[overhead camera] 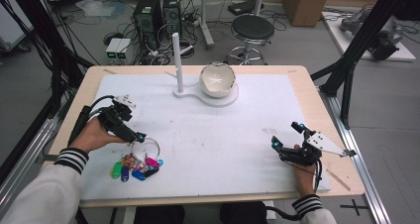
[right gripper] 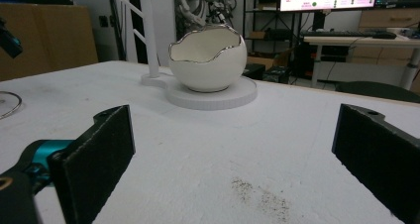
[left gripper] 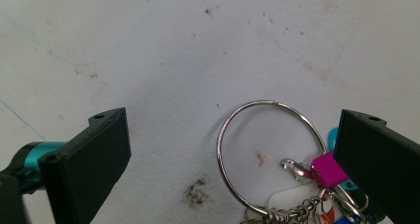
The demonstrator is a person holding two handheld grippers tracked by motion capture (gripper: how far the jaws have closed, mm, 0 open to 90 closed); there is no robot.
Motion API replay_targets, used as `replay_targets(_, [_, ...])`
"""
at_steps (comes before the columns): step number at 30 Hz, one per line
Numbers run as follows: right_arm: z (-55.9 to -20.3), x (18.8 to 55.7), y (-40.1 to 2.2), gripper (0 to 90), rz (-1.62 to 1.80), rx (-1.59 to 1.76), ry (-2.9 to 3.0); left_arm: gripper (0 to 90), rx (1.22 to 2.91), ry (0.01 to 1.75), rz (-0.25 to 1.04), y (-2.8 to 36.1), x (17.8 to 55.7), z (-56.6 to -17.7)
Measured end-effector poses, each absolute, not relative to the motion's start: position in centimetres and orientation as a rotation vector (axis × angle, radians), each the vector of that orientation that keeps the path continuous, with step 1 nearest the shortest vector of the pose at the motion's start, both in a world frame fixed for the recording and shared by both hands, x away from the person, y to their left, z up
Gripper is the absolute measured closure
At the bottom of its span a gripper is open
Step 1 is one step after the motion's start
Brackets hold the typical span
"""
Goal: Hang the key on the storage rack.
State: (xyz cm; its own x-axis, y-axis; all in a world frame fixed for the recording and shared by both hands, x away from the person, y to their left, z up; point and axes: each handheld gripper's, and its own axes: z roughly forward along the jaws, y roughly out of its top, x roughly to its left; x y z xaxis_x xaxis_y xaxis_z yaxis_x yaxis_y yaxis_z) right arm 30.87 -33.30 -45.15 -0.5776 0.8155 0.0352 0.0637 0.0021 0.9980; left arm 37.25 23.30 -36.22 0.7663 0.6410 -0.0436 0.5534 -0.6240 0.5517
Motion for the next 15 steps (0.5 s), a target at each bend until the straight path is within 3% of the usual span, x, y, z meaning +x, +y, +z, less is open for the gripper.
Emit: replay_targets(15, [-45.2,30.9,-33.3,2.4,1.631,0.906,1.69,3.3,2.545,0.937,0.124,22.4,37.8,-39.0])
